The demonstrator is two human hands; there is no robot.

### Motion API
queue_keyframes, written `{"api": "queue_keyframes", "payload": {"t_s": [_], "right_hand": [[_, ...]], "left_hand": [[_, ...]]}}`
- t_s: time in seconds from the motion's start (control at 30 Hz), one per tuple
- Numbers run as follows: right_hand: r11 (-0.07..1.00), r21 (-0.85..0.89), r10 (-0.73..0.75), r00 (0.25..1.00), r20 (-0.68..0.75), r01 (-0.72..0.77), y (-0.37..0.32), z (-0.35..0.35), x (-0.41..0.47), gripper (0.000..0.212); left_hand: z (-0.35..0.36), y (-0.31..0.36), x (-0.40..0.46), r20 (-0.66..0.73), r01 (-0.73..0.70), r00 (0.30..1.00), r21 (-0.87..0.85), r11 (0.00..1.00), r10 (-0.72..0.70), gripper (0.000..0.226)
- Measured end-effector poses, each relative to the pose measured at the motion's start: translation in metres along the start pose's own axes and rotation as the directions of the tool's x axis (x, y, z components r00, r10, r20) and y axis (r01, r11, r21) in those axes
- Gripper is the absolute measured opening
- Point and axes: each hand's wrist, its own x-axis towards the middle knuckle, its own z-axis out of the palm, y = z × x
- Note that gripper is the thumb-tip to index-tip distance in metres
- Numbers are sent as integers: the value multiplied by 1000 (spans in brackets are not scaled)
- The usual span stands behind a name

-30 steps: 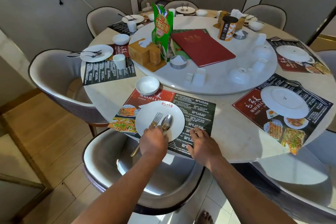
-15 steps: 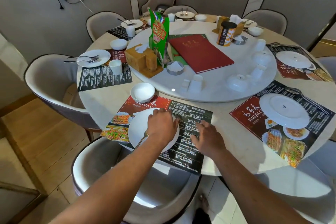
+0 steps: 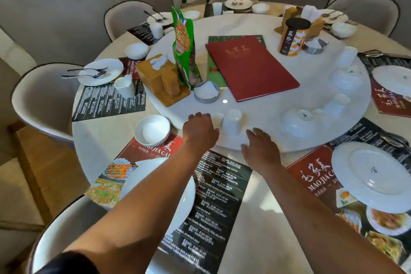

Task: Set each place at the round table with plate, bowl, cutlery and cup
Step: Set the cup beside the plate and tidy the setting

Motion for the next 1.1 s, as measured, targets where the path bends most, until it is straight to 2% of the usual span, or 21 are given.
{"api": "queue_keyframes", "payload": {"t_s": [0.2, 0.37, 0.57, 0.67, 0.8, 0.87, 0.97, 1.1], "right_hand": [[997, -25, -72, 996, -55, 71, 14, 17, 7, 50], [995, -50, -89, 993, -80, 85, 15, 19, 6, 51], [996, -47, -73, 996, -49, 71, 15, 22, 6, 53], [997, -56, -51, 998, -48, 49, 10, 22, 3, 54], [1000, -20, 13, 998, -69, -14, 1, 26, -17, 53], [1000, -6, 2, 993, -122, -2, -5, 34, -40, 52], [997, 43, -53, 977, -209, 63, -10, 53, -77, 39], [996, 80, -12, 984, -179, 27, -8, 66, -98, 40]], "left_hand": [[22, 6, 32, 79, 31, 996, -36, 999, -28, 52], [25, 7, 36, 62, 81, 995, -83, 993, -76, 42], [19, -20, 11, 92, 94, 992, -106, 990, -85, 49], [11, -37, -14, 70, 30, 997, -112, 993, -23, 51], [3, -49, -46, 72, -125, 990, 4, 992, 124, 47], [2, -49, -57, 94, -183, 980, 50, 982, 177, 47], [5, -46, -67, 124, -236, 967, 110, 966, 222, 48], [11, -41, -73, 150, -303, 948, 164, 939, 280, 55]]}}
